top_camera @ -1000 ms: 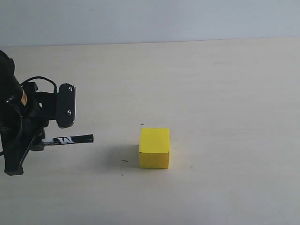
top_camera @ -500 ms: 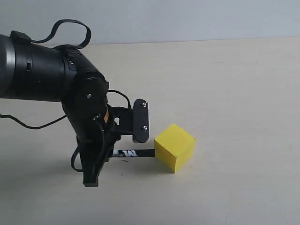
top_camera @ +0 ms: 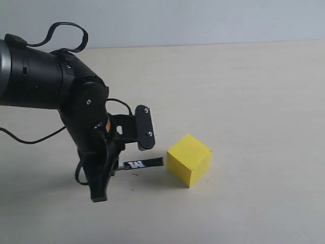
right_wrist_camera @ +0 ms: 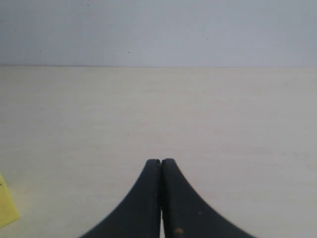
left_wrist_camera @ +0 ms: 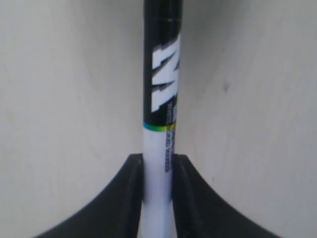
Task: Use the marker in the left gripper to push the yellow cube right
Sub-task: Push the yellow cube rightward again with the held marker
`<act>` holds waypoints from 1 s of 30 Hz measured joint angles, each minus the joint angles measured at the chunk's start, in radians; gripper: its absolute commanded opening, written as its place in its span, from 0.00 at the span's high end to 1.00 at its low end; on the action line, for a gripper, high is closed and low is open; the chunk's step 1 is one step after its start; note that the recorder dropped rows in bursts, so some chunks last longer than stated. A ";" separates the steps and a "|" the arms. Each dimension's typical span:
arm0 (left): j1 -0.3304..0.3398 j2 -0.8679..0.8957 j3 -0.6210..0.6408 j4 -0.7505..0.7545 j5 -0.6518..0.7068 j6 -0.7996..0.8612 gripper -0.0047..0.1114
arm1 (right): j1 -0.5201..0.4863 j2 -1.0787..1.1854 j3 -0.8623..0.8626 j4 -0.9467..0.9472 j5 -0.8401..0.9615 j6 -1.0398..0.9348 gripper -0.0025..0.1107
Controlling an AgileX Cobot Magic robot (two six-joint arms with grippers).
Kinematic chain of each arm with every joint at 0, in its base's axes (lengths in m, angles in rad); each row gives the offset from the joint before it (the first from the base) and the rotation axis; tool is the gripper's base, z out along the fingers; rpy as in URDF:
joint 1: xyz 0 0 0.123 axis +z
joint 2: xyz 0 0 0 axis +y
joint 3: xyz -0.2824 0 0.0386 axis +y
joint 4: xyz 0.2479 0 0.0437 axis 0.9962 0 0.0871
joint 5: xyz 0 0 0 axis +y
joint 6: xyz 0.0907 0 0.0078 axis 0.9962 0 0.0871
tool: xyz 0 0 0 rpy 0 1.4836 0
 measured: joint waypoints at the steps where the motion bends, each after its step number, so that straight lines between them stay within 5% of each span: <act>1: -0.015 0.007 -0.010 -0.009 -0.032 0.000 0.96 | 0.000 0.000 0.000 0.000 0.000 0.000 0.98; 7: -0.093 0.083 -0.118 -0.013 -0.046 -0.026 0.96 | 0.000 0.000 0.000 0.000 0.000 0.000 0.98; 17: -0.057 0.087 -0.130 0.094 0.147 -0.120 0.96 | 0.000 0.000 0.000 0.000 0.000 0.000 0.98; 23: -0.063 0.088 -0.130 0.116 0.110 -0.156 0.96 | 0.000 0.000 0.000 0.000 0.000 0.000 0.98; 30: -0.150 0.167 -0.211 0.111 -0.008 -0.158 0.96 | 0.000 0.000 0.000 0.000 0.000 0.000 0.98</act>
